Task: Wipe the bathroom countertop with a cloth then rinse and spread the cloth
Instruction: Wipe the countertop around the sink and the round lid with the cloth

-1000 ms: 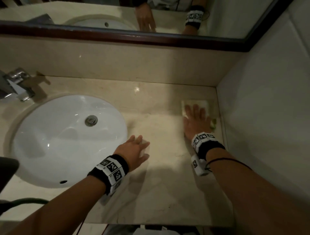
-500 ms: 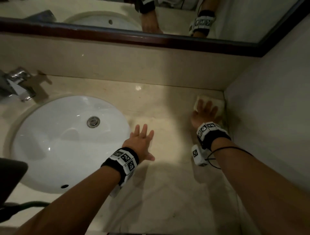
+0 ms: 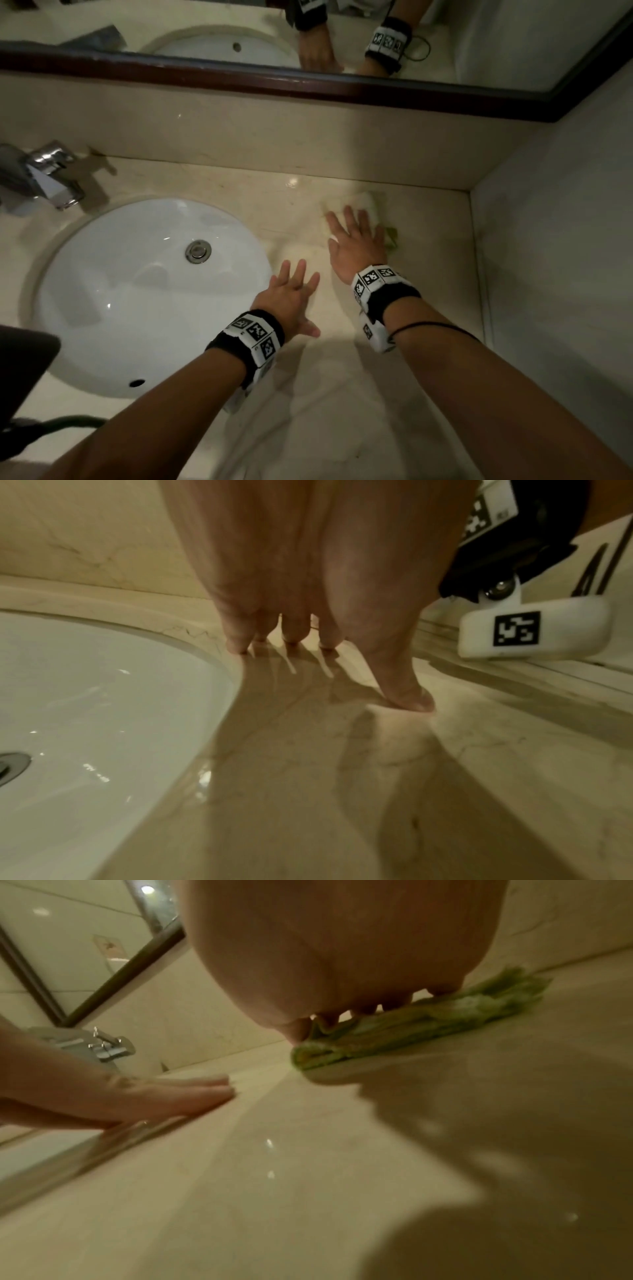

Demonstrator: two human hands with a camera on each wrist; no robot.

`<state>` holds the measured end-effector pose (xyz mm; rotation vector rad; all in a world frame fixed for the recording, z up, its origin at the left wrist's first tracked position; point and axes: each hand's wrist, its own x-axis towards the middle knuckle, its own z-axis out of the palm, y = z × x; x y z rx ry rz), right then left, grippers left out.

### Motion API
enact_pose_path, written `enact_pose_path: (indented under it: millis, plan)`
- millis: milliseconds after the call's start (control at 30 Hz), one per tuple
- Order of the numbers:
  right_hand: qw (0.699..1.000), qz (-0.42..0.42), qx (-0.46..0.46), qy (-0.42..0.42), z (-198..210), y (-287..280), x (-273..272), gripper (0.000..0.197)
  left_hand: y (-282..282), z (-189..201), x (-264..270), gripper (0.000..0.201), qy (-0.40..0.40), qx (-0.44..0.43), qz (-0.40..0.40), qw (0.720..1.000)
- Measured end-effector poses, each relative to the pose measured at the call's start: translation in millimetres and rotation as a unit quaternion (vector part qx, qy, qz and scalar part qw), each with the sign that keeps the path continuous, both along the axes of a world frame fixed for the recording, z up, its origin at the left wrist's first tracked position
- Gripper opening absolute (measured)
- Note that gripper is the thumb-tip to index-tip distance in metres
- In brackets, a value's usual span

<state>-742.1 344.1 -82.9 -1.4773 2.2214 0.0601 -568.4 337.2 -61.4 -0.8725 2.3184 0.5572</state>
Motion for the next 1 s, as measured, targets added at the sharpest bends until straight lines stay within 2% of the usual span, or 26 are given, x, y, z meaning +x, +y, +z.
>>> enact_pose_path:
  millis: [167,367,600,667,900,1000]
  plan:
    - [0.999,-0.023,0.008,0.029,1,19,-45,0.058,0,1,0,0.11,-0.003,0.004,0.003,1.0]
    - [0.981,-0.174,0.08,0.039,8,65,-122,0.058,0,1,1,0.11,0.004,0.0,0.007,1.0]
    - [0.97,-0.227,0.088,0.023,13,36,-95,0.059,0,-3,0,0.112,0.008,0.007,0.012,1.0]
    - [0.975,-0.204,0.09,0.018,18,21,-77,0.059,-1,-5,0,0.112,0.01,0.009,0.013,1.0]
    - [0.998,-0.031,0.059,-0.008,12,-31,19,0.062,-2,-7,2,0.112,0.025,0.003,0.016,1.0]
    - [0.998,0.015,0.057,-0.008,8,-32,34,0.062,-1,-5,2,0.112,0.025,0.001,0.016,1.0]
